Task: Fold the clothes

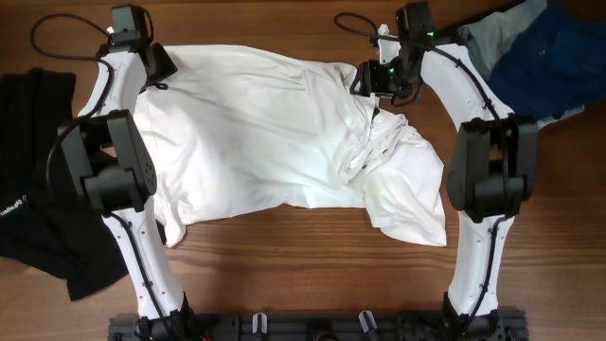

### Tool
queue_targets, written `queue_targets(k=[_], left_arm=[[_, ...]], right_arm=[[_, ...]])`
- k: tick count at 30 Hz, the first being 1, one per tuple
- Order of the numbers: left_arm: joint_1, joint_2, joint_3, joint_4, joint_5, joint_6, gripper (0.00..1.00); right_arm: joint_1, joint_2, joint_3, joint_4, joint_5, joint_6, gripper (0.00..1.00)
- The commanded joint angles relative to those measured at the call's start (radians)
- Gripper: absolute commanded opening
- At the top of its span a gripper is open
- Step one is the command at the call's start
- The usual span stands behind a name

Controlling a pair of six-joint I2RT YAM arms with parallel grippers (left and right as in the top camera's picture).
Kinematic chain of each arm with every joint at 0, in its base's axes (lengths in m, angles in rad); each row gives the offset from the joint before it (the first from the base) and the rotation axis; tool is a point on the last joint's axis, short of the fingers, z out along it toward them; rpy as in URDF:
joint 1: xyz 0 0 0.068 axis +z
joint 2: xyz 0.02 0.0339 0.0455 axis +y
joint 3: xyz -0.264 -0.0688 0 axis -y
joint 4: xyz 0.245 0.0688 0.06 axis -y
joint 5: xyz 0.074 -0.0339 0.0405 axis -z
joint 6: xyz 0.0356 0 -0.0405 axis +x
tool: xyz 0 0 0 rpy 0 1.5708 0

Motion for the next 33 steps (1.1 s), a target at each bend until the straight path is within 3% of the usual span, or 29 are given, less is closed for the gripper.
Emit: queue_targets(k=[1,4,6,9,11,13,33], left_arm=[[0.005,0.007,0.018,-0.009,0.01,0.008,0.61],[0.005,0.007,0.019,-0.014,0.01,0.008,0.61],[0.005,0.007,0.018,-0.016,0.01,0.008,0.61],[0.005,0.007,0.019,-0.016,0.01,0.008,0.61],[0.005,0.007,0.019,-0.016,0.01,0.008,0.61],[0.005,0.007,0.019,-0.016,0.01,0.008,0.61],[0.005,0.007,0.018,-0.034,0.01,0.008,0.61]], right_arm=[[-0.005,0.058,0.021,0.016,-0.046,0.044,0.55],[-0.005,0.067,0.021,0.012,-0.046,0.044,0.64],[-0.005,0.067,0.021,0.013,-0.037,0.044,0.64],[-0.005,0.067,0.021,0.031,-0.03,0.05,0.43],[-0.005,0.067,0.022,0.048,-0.023,0.069,0.19],[-0.005,0.067,0.024,0.06,-0.011,0.069,0.04],[-0.049,0.064,0.336,-0.026,0.348,-0.045,0.04]])
